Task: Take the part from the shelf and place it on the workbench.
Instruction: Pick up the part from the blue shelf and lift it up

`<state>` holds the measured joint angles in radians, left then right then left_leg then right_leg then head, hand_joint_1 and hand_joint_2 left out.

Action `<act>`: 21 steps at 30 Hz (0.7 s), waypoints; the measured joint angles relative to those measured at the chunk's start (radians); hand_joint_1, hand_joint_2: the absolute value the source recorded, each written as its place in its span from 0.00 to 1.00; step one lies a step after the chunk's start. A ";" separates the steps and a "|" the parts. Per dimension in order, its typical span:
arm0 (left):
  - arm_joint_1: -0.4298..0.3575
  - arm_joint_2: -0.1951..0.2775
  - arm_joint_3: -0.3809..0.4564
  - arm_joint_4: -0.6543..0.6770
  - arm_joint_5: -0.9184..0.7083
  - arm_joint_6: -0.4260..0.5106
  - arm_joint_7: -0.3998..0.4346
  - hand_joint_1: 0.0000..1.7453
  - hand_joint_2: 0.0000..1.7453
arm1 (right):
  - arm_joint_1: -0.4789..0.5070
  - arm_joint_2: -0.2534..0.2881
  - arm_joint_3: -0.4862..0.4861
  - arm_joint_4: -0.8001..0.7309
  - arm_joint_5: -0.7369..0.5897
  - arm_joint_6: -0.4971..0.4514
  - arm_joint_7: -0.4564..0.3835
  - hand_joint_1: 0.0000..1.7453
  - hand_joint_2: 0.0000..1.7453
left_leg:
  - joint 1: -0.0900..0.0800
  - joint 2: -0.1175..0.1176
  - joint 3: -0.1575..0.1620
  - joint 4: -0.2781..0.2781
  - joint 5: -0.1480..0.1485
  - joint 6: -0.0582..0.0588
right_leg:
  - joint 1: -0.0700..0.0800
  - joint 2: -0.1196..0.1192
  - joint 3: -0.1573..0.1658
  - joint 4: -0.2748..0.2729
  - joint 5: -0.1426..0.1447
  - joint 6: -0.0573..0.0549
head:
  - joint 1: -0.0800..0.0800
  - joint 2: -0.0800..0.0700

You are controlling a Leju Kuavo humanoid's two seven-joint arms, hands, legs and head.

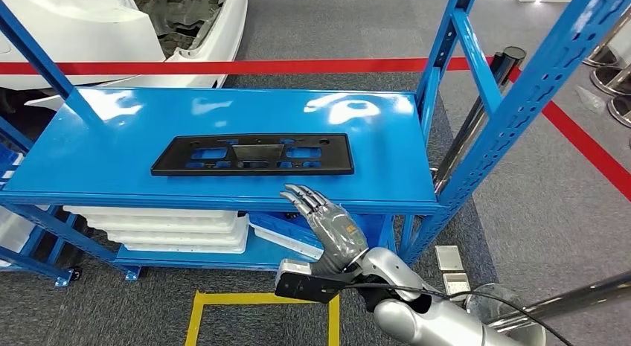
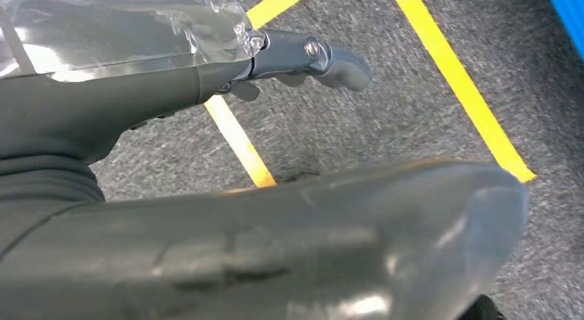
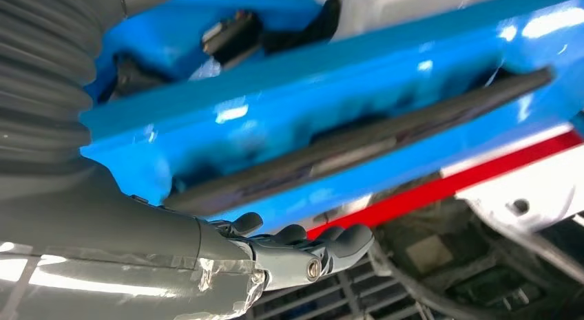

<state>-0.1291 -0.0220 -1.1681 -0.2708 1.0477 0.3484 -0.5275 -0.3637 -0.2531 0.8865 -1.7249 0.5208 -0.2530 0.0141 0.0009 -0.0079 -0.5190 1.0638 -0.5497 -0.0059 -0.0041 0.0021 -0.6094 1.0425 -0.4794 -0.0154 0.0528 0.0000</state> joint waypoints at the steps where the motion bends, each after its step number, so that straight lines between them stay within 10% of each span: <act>1: -0.002 0.000 0.000 0.000 -0.001 0.001 0.000 0.00 0.00 | -0.005 -0.002 -0.001 -0.003 0.005 -0.001 0.005 0.00 1.00 | 0.000 0.001 -0.009 0.026 -0.011 -0.005 | -0.004 -0.001 0.011 -0.006 -0.001 -0.004 | -0.005 0.000; 6: -0.005 0.000 0.000 -0.001 -0.003 0.003 0.001 0.00 0.00 | -0.013 -0.010 -0.002 -0.010 0.031 -0.003 0.023 0.00 1.00 | 0.016 0.002 -0.155 0.236 -0.081 -0.030 | -0.008 -0.001 0.040 -0.013 -0.021 -0.012 | -0.030 0.000; 10: -0.005 0.000 0.000 -0.001 -0.004 0.003 0.004 0.00 0.00 | -0.014 -0.017 -0.002 -0.010 0.054 -0.002 0.037 0.00 1.00 | 0.022 0.004 -0.116 0.041 0.062 -0.035 | -0.015 0.002 0.071 -0.011 -0.046 0.005 | -0.042 0.000; 15: -0.007 0.000 0.000 -0.002 -0.008 0.003 0.005 0.00 0.00 | -0.016 -0.025 -0.004 -0.011 0.075 0.004 0.050 0.00 1.00 | 0.017 0.006 -0.101 -0.011 0.075 -0.001 | -0.011 0.001 0.081 -0.006 -0.075 0.037 | -0.047 0.000; 21: -0.014 -0.001 0.000 -0.004 -0.012 0.003 0.007 0.00 0.00 | -0.017 -0.041 -0.006 -0.010 0.104 0.029 0.080 0.00 1.00 | 0.012 0.005 -0.073 -0.020 0.056 0.028 | -0.012 0.001 -0.083 0.272 -0.161 0.046 | -0.016 0.000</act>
<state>-0.1430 -0.0234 -1.1681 -0.2745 1.0354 0.3517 -0.5204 -0.3807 -0.2938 0.8808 -1.7347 0.6244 -0.2238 0.0940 0.0130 -0.0028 -0.5922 1.0440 -0.4937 0.0220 -0.0158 0.0028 -0.6928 1.3143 -0.6401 0.0303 0.0368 0.0000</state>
